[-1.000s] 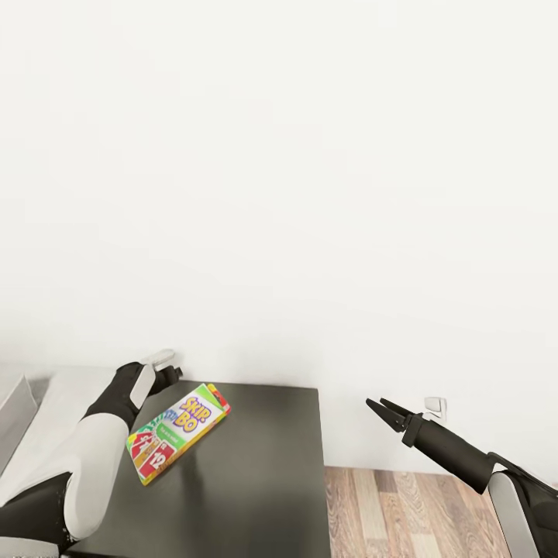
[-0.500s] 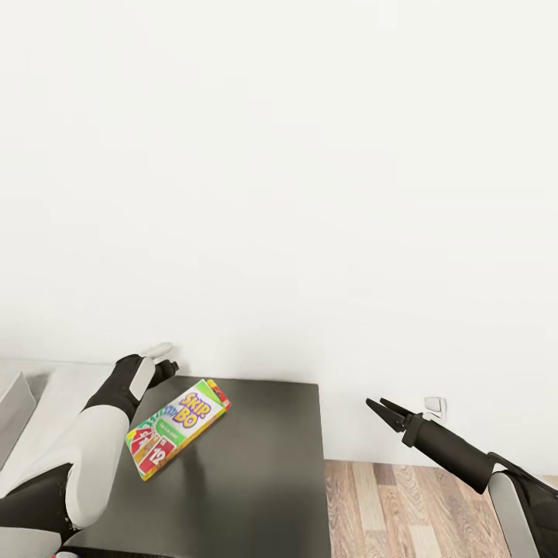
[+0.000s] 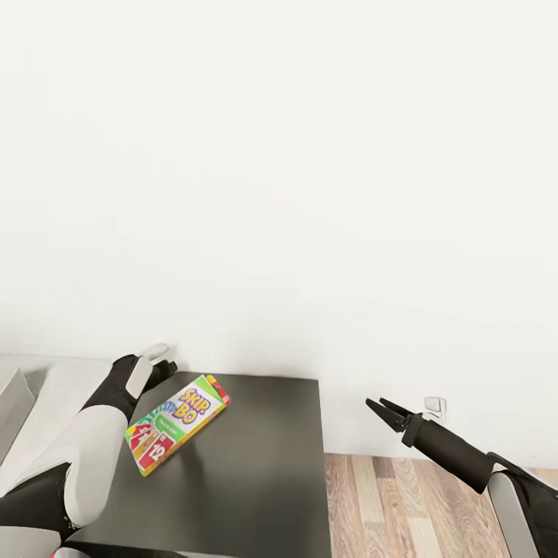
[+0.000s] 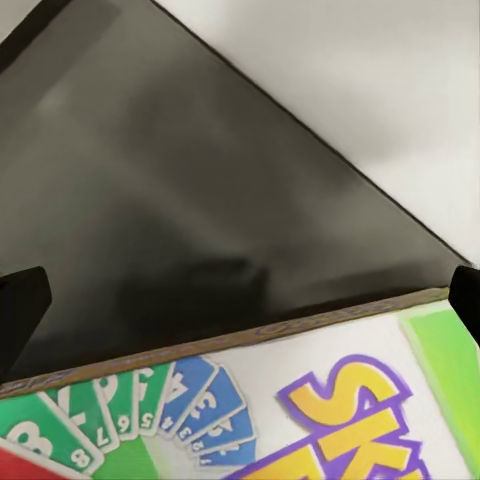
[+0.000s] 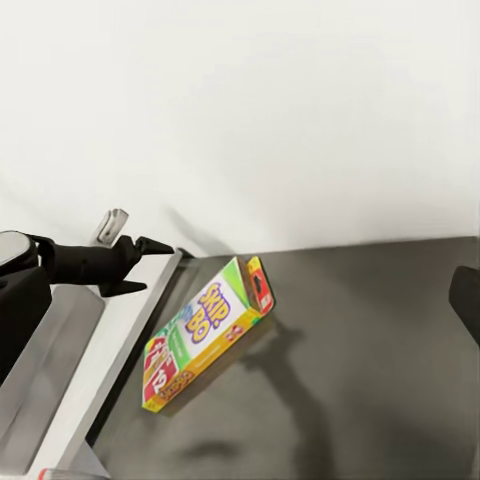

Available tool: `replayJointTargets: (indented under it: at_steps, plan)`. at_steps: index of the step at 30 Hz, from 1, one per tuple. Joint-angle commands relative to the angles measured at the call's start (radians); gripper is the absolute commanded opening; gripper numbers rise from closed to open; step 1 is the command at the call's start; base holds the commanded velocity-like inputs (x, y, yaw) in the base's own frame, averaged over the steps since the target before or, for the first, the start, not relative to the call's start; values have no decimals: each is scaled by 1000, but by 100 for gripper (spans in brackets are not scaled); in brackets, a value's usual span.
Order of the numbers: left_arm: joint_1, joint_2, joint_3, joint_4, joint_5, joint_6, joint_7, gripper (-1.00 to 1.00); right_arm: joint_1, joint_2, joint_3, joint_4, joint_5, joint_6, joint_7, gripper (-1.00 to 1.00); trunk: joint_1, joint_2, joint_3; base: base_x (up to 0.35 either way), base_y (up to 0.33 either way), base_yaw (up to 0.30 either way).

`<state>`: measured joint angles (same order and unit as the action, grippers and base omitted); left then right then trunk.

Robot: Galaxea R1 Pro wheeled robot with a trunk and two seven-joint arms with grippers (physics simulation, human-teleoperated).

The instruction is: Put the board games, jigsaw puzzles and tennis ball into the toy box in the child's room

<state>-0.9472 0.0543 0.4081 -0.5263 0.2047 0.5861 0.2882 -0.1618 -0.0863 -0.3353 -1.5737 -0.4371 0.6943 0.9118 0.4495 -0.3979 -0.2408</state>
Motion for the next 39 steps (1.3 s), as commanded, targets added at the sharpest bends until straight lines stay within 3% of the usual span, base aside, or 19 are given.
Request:
replayJointTargets:
  at_steps: [1,23,34,39]
  plan:
    - [-1,0,1,-1,11,4,7,100,-1,0,-1,0,-4,6,1,100,1,-2,-4,0,0,0]
    - [-21,9,3,-1,17,9,20,100,-1,0,-1,0,-3,5,5,100,1,-2,-39,0,0,0]
    - [-69,15,85,2,26,2,170,100,-1,-1,-1,0,-3,5,6,100,1,-2,-57,0,0,0]
    - [-71,11,96,2,27,0,189,100,-1,-1,-1,0,-3,5,5,100,1,-2,-65,0,0,0]
